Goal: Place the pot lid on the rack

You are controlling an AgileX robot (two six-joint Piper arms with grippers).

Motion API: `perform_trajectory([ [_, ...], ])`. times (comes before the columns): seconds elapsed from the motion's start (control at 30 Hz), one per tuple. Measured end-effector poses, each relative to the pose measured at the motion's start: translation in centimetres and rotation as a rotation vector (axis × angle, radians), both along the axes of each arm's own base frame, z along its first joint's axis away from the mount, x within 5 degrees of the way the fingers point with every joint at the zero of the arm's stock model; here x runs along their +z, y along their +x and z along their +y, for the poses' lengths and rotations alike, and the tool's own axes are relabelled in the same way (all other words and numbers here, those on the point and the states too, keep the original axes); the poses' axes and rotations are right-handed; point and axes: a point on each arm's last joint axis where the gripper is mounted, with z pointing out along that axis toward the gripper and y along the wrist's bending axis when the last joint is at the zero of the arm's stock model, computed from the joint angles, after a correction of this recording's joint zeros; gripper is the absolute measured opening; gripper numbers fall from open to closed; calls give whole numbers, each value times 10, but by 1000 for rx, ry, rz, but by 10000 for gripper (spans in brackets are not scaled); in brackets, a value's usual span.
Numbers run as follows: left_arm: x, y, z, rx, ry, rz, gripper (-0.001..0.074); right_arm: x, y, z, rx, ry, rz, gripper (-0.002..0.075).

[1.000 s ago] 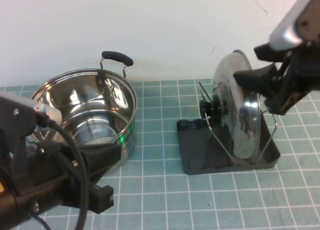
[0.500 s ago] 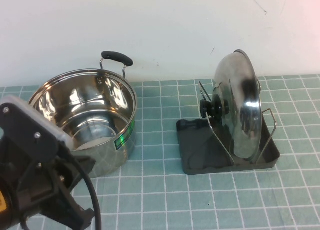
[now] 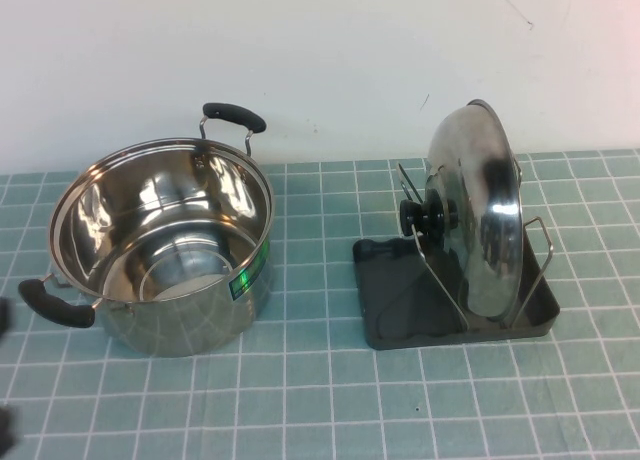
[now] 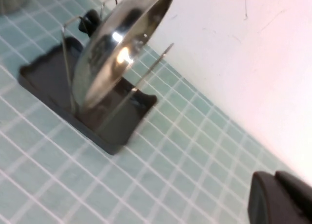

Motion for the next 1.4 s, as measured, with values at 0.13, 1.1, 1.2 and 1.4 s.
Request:
perform_trajectory([
  [0.13,12,-33,21,4,-106,-141,-2,-41,-12,3,32,127,-17,0],
  [1.1,-82,-55,31,-57,-125,-264,-2,-121,-19,8,66,203,78,-1],
  [1.2,-91,-53,29,-58,-110,-240,-2,-121,-19,8,66,203,78,-1],
  [1.4,-104,-51,29,18,-145,-185,-2,-121,-19,8,65,202,79,-1],
])
